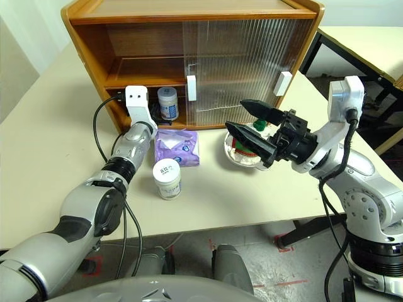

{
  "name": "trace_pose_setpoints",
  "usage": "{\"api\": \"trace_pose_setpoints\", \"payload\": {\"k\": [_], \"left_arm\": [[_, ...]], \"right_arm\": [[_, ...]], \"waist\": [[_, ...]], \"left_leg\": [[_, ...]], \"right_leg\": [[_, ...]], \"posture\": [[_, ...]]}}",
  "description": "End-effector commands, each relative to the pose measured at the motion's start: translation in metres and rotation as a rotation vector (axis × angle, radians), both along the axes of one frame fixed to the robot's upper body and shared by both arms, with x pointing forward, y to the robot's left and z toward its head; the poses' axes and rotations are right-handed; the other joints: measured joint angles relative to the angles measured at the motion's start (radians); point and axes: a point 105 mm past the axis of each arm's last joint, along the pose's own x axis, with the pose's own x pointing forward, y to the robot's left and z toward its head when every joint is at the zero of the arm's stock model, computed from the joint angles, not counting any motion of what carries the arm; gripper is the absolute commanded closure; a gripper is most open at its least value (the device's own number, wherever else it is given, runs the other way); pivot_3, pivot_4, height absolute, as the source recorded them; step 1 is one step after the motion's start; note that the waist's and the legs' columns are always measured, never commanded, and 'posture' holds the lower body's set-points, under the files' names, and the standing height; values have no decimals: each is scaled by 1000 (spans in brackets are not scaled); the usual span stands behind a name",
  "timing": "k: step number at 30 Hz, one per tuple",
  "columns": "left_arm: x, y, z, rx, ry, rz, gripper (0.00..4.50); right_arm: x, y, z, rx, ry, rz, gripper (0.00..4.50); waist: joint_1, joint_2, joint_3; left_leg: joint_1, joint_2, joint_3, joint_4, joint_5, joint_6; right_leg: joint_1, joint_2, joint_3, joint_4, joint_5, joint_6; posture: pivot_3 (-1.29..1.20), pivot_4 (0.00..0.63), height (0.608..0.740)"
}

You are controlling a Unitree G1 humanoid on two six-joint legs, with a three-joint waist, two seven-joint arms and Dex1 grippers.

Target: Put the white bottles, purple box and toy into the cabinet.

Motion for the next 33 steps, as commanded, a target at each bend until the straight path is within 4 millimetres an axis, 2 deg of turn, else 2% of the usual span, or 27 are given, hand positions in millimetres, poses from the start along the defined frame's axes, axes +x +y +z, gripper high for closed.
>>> {"api": "trace_pose_setpoints", "payload": {"k": [1,9,20,29,33], "left_arm": [[0,-14,1,19,5,-46,4427],[1,-20,3,24,9,-63,4427],[4,9,11,1,-45,37,4427],[-6,15,12,-40,-92,27,4427],[-13,21,19,-59,-117,45,4427]], "right_arm": [[-2,-2,3,-8,-9,-11,0],[-3,-4,3,-11,-11,-21,0],[-2,-3,3,-10,-8,-14,0],[1,-1,2,-12,-3,13,0],[2,0,1,-12,-2,21,0]], "waist": [[-2,0,0],[-18,0,0],[-38,0,0],[-40,0,0],[-37,0,0]], "left_leg": [[0,0,0,0,0,0],[0,0,0,0,0,0],[0,0,0,0,0,0],[0,0,-1,0,0,0],[0,0,-1,0,0,0]], "right_leg": [[0,0,0,0,0,0],[0,0,0,0,0,1],[0,0,0,0,0,1],[0,-1,0,1,1,-1],[0,-1,0,1,2,-1]], "posture": [[-184,0,740],[-198,0,740],[-175,0,740],[-138,0,740],[-124,0,740]]}}
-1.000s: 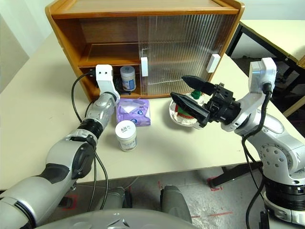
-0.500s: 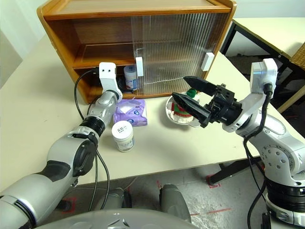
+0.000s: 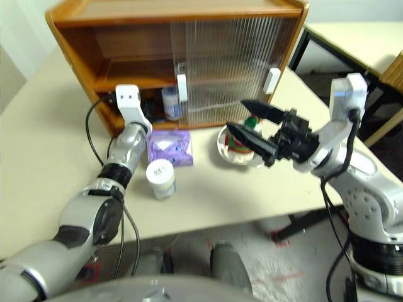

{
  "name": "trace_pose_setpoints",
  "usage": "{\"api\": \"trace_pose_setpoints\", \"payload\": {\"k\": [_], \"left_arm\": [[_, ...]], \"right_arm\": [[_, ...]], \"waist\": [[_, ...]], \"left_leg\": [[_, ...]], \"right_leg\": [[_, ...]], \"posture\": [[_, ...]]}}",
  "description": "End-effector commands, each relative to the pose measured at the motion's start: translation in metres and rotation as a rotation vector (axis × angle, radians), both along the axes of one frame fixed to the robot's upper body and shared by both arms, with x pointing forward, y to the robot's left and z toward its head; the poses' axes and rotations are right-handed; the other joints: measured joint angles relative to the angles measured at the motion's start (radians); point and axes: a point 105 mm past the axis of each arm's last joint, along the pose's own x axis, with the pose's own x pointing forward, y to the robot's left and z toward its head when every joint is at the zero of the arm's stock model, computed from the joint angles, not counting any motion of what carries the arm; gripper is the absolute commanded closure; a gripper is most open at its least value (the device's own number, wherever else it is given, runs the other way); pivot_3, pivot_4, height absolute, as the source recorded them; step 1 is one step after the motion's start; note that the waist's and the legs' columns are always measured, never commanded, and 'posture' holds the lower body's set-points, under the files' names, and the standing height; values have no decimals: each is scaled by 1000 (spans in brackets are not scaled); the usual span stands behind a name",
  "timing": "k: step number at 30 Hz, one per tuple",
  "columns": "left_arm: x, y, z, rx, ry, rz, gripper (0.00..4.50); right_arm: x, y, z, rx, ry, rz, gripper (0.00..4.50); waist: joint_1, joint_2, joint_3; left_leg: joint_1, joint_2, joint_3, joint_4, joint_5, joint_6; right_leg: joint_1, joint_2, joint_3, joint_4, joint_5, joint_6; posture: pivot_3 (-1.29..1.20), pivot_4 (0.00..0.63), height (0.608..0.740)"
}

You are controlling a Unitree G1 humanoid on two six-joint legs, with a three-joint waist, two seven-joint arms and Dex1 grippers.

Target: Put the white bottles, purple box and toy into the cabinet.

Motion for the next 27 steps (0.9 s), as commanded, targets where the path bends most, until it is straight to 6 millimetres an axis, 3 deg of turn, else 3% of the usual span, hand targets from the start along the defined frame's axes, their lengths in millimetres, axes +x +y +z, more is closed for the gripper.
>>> {"api": "trace_pose_setpoints", "payload": {"k": [1,6,10,15,18,27], "left_arm": [[-4,2,9,-17,-17,6,4427],[-13,10,25,-25,-44,3,4427],[-21,15,26,-19,-31,-13,4427],[-34,13,27,-66,-30,-169,4277],[-40,15,34,-77,-70,-248,3536],[-64,37,48,8,-144,-515,38]], "right_arm": [[2,1,-1,-5,2,12,0],[4,2,-2,-5,5,27,0],[5,3,-2,-6,7,39,0],[6,4,-4,-7,13,48,0],[7,4,-6,-7,18,49,0],[10,4,-6,-2,17,52,0]], "waist": [[2,0,0],[9,0,0],[23,0,0],[35,0,0],[47,0,0],[49,1,0]], "left_leg": [[0,0,0,0,0,0],[0,0,0,0,0,0],[1,0,0,0,0,0],[1,0,0,0,0,0],[1,0,0,0,0,0],[1,1,0,0,0,0]], "right_leg": [[0,0,0,0,0,0],[0,0,0,0,0,0],[0,1,0,0,1,-1],[0,1,0,0,1,-2],[0,1,0,0,1,-3],[0,1,0,0,0,-4]], "posture": [[-120,0,740],[-99,0,740],[-85,0,740],[-74,0,740],[-69,0,740],[-59,0,740]]}}
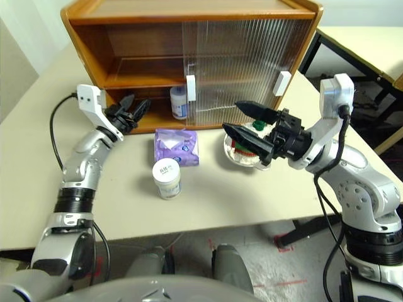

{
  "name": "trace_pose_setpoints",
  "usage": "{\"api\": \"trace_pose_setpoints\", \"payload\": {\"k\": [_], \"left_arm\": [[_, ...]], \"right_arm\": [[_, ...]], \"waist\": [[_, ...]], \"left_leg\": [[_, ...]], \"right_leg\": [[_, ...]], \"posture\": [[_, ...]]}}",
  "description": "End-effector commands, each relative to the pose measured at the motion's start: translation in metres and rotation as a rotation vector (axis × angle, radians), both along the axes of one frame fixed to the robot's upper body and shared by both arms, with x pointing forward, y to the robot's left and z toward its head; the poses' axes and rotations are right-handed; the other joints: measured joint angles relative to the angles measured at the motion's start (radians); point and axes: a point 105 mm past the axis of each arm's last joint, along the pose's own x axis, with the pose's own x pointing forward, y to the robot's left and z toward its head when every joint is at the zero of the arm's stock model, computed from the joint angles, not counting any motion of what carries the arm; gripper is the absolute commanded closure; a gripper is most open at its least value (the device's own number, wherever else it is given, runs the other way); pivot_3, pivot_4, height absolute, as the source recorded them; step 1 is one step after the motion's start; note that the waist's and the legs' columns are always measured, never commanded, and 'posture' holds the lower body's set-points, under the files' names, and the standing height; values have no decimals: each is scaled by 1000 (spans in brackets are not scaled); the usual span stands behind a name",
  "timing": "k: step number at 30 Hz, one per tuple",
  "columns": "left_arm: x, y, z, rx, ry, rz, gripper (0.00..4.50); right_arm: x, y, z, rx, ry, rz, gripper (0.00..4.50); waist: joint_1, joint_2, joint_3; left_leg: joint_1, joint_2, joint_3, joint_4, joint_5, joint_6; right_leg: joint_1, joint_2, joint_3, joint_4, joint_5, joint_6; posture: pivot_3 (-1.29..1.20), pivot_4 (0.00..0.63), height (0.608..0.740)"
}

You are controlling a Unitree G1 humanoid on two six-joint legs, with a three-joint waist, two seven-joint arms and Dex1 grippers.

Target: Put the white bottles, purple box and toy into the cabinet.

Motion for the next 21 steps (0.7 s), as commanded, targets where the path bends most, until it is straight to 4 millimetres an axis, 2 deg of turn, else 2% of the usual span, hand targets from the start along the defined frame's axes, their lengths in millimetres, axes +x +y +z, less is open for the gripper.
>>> {"api": "trace_pose_setpoints", "payload": {"k": [1,5,8,13,17,18,21], "left_arm": [[-11,0,2,69,-48,-108,38],[-30,0,-1,77,-48,-272,38],[-56,2,-9,87,-36,-448,38],[-84,11,-19,104,-3,-601,38],[-115,20,-28,216,43,-790,38],[-121,22,-31,249,64,-825,38],[-136,24,-44,351,96,-932,38]], "right_arm": [[2,0,1,-3,-7,-2,0],[3,-2,1,-4,-9,-5,0],[3,-2,1,-3,-10,-6,0],[4,-2,2,0,-12,-8,0],[4,-1,2,2,-13,-8,0],[4,-1,2,2,-12,-8,0],[5,0,2,3,-13,-7,0]], "waist": [[1,0,0],[1,0,0],[0,1,0],[0,1,0],[-1,2,1],[-1,2,1],[1,4,2]], "left_leg": [[0,0,0,0,0,0],[0,0,0,0,0,0],[0,1,0,0,0,0],[0,2,0,-1,0,0],[0,3,0,-1,0,0],[0,3,0,-1,0,0],[0,3,0,-1,0,0]], "right_leg": [[0,0,0,0,0,0],[0,-1,0,0,0,0],[-1,-1,0,0,-1,-1],[-1,-1,0,0,-2,-4],[-1,-1,0,0,-3,-5],[-2,-2,0,0,-10,-17],[-2,-4,0,1,-12,-20]], "posture": [[-59,0,740],[-59,0,740],[-59,0,740],[-58,0,740],[-55,0,740],[-53,0,740],[-54,0,740]]}}
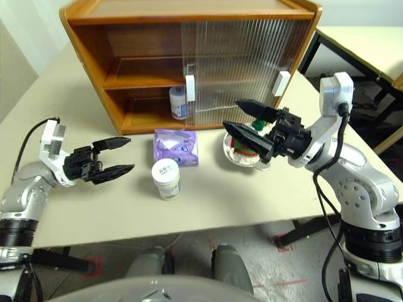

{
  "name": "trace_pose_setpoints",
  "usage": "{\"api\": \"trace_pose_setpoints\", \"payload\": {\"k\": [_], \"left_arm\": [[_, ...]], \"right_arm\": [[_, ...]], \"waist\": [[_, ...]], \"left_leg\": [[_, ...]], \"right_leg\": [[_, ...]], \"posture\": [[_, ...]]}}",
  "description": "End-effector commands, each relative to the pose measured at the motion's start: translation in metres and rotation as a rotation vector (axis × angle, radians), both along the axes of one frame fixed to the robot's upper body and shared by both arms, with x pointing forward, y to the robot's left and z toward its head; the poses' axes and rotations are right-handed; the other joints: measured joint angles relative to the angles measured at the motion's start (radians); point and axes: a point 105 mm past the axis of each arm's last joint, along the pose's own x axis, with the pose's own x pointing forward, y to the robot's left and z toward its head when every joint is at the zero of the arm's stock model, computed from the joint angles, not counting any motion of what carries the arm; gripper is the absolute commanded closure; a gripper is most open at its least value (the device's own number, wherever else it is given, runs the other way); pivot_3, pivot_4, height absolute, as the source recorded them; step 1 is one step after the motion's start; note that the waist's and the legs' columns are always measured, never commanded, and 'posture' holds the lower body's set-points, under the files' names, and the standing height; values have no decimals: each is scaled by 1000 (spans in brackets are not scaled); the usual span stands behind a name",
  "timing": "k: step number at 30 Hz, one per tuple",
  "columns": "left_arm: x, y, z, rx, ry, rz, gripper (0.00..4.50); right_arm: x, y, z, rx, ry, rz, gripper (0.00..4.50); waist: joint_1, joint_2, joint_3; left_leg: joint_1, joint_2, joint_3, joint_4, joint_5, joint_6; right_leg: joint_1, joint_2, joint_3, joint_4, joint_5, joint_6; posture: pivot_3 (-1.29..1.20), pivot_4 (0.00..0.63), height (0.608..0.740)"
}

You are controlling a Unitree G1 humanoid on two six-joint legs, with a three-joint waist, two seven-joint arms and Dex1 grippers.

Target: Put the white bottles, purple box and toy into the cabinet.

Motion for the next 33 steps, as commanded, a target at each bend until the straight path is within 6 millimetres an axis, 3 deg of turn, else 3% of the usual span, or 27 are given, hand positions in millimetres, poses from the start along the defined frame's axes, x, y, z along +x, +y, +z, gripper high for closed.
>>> {"api": "trace_pose_setpoints", "payload": {"k": [1,5,11,17,33], "left_arm": [[-19,-7,-15,106,-3,-154,38],[-25,-17,-25,118,-7,-216,38],[-17,-33,-32,71,-27,-203,38],[-12,-40,-37,51,-25,-184,38],[-2,-52,-51,56,-16,-194,38]], "right_arm": [[1,1,2,1,-12,3,0],[1,2,4,2,-17,4,0],[-2,1,6,5,-19,1,0],[-6,-1,6,8,-17,-7,0],[-12,-6,13,45,-52,-25,0]], "waist": [[2,1,0],[3,2,1],[1,2,1],[0,2,1],[-3,3,1]], "left_leg": [[0,0,0,0,0,0],[0,1,0,0,0,0],[0,1,0,0,0,0],[0,1,0,0,0,0],[0,1,0,0,0,0]], "right_leg": [[0,-1,0,0,0,0],[0,-3,0,0,0,0],[0,-1,0,0,2,5],[0,3,0,0,6,17],[0,2,0,0,6,18]], "posture": [[-54,0,740],[-60,0,740],[-81,0,740],[-93,0,740],[-131,0,740]]}}
